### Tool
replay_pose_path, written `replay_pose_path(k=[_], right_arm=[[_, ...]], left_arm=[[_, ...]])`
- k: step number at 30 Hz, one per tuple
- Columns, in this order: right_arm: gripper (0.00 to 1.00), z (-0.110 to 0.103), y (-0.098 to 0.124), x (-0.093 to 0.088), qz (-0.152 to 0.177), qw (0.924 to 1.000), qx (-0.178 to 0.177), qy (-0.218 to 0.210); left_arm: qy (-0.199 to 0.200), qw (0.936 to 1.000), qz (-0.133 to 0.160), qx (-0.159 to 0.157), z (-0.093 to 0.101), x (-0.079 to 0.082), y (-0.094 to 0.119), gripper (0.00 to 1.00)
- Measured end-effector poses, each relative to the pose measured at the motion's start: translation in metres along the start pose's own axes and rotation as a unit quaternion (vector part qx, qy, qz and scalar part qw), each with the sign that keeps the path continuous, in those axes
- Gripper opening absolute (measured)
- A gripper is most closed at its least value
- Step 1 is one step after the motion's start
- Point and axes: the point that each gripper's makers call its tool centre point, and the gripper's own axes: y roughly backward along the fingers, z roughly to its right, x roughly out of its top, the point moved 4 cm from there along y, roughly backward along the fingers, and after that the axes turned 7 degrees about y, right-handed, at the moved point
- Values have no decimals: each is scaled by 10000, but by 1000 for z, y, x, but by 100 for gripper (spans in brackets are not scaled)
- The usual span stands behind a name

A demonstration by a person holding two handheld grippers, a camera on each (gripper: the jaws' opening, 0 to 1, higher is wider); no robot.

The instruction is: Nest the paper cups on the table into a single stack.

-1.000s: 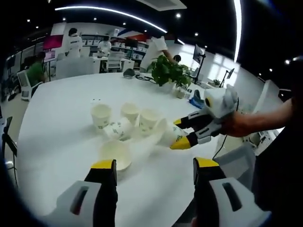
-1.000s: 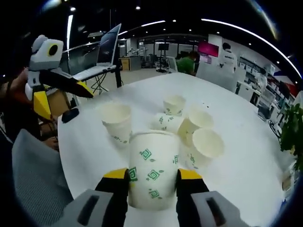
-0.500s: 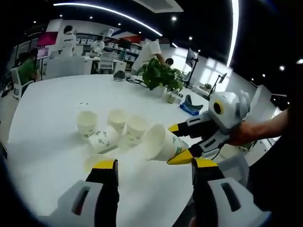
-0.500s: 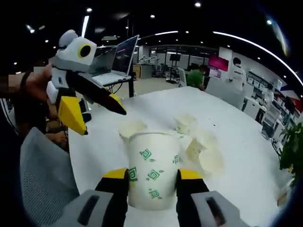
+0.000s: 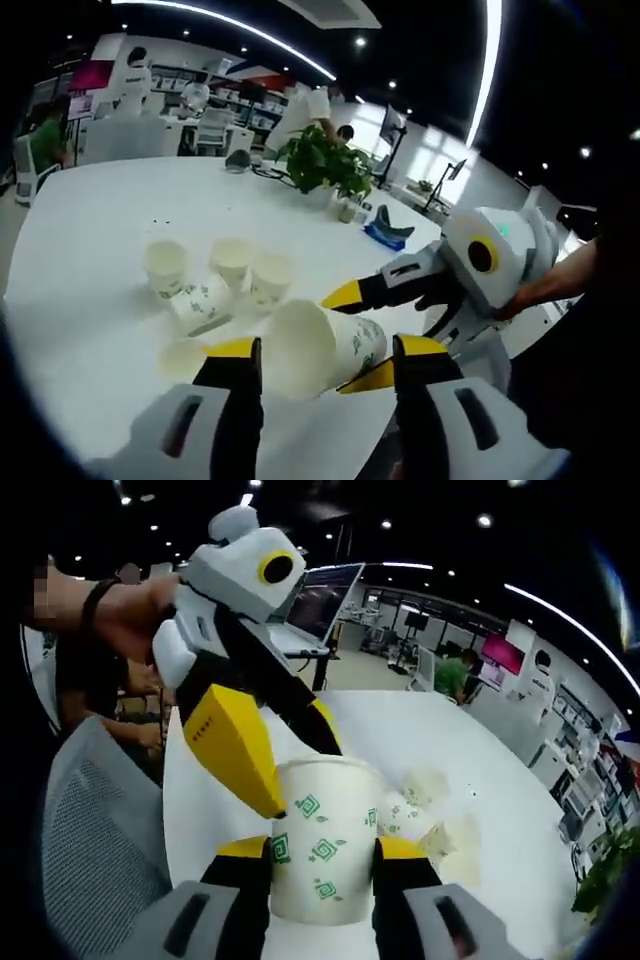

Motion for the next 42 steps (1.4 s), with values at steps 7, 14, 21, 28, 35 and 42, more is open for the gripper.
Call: replay_pose_path(k=[7, 14, 21, 28, 35, 42], right_arm=[[39, -10, 0, 17, 177, 9996, 138, 196], [39, -18, -3, 30, 271, 9978, 212, 572], [39, -21, -7, 35, 297, 9969, 261, 682], [40, -24, -8, 33, 259, 9969, 284, 689], [50, -24, -9, 29, 135, 9968, 224, 753], [62, -21, -8, 20, -35, 9978, 170, 647]], left_arm=[[92, 9995, -174, -231, 6, -4, -2, 43], [198, 9983, -361, -422, 13, -11, -10, 32], [222, 9968, -477, -608, 24, -16, -13, 8], [157, 9962, -583, -623, 23, -22, -11, 0], [-27, 9962, -663, -568, 27, -23, -11, 0], [-272, 9967, -645, -414, 19, -16, -6, 0]])
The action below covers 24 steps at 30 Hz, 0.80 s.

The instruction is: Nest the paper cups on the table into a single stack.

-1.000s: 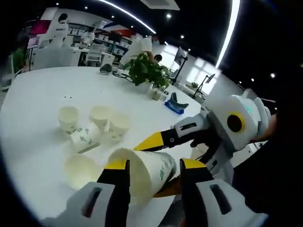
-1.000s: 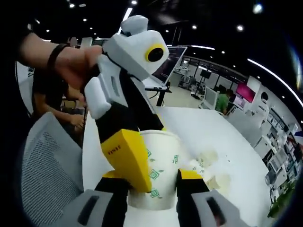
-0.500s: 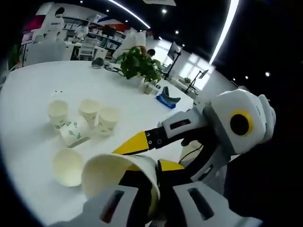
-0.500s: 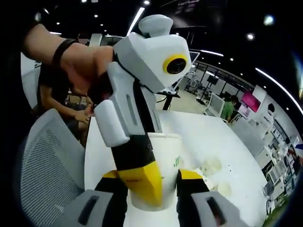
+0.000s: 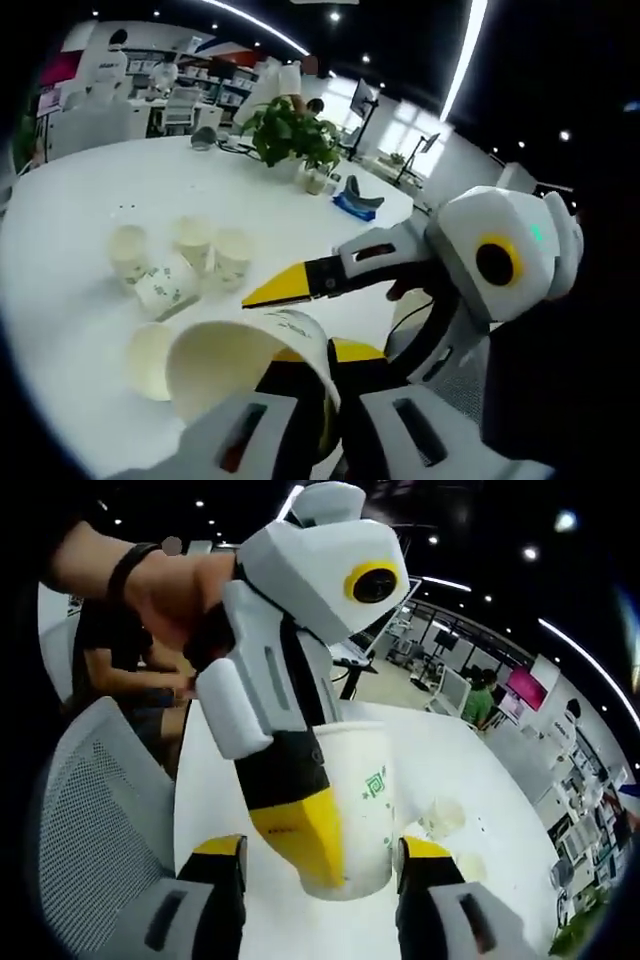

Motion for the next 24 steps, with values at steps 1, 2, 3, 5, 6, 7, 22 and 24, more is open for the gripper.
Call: replay_pose_path(k=[1, 2, 3, 5, 6, 7, 22, 24], right_arm=[[62, 0, 0, -1, -11, 10000, -14, -19], [63, 1, 1, -3, -35, 10000, -24, -43], [64, 1, 0, -4, -48, 10000, -27, -66], [65, 2, 1, -6, -78, 9999, -49, -100], [67, 2, 1, -7, -99, 9999, -57, -91], [67, 3, 2, -8, -124, 9999, -66, -85], [68, 4, 9, -18, -249, 9993, -141, -245], [68, 4, 10, -21, -276, 9991, -157, -284]], left_arm=[[-14, 10000, 12, 15, -1, 1, 1, 0], [-43, 10000, 29, 47, -1, 2, 3, 0], [-64, 9999, 34, 70, -2, 3, 3, 0], [-152, 9998, 18, 141, -3, 5, 7, 0], [-170, 9997, 1, 167, -4, 5, 8, 0], [-193, 9996, -19, 189, -5, 5, 8, 0], [-360, 9964, -192, 749, -33, 9, 21, 0], [-435, 9949, -261, 875, -36, 9, 23, 0]])
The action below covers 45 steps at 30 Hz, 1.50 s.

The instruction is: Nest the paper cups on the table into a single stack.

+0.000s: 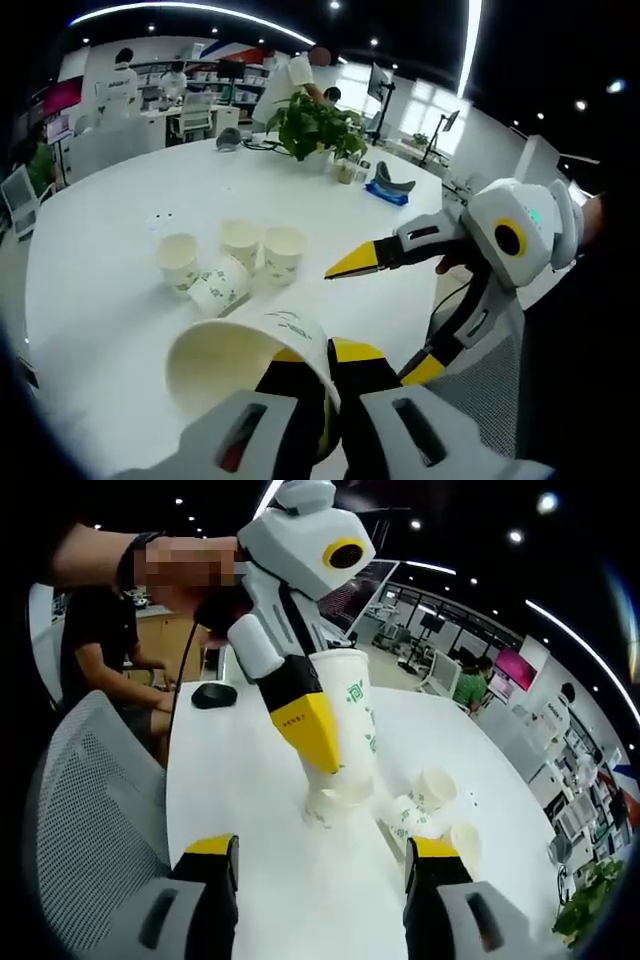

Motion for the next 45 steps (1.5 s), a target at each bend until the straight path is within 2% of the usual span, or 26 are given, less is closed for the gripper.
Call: replay_pose_path(k=[5, 8, 26, 45], right_arm=[[68, 3, -2, -7, -41, 9999, 4, -110], [68, 4, -3, -10, -75, 9999, -16, -148], [68, 2, -3, -23, -210, 9993, -24, -303], [67, -1, -3, -27, -275, 9991, 42, -318]], left_arm=[[-137, 9996, -167, 177, -8, 0, -3, 0], [-302, 9981, -400, 360, -16, -4, -5, 0], [-564, 9910, -1014, 664, -37, -13, -20, 0], [-524, 9894, -1103, 781, -49, -18, -27, 0]])
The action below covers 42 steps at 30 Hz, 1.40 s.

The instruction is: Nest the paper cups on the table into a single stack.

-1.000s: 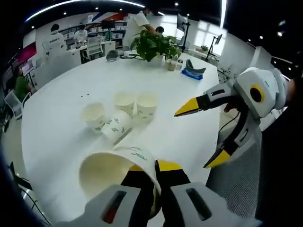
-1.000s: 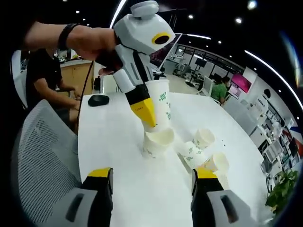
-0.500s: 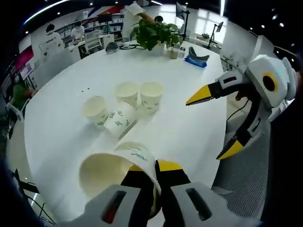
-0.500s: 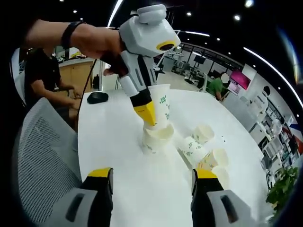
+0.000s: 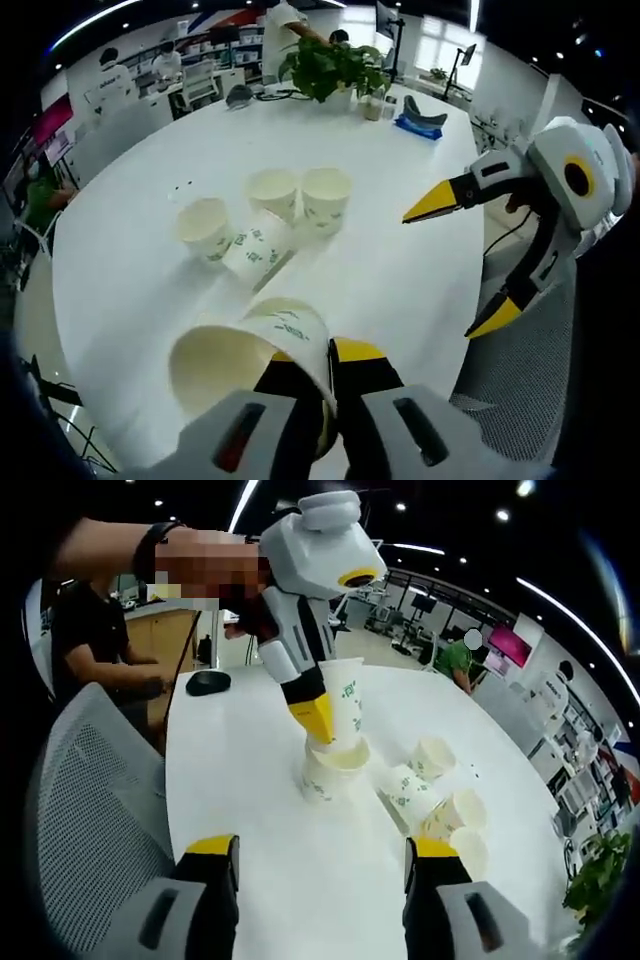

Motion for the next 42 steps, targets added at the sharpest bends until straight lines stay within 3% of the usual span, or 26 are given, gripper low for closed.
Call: replay_pose_path(k=[28, 42], right_arm=[[67, 0, -2, 0, -22, 10000, 29, -53], [67, 2, -5, -4, -33, 9999, 15, -123]], left_arm=[[-2, 9999, -97, -44, 3, -2, -6, 3], [303, 9992, 247, -60, 5, -2, 5, 7]])
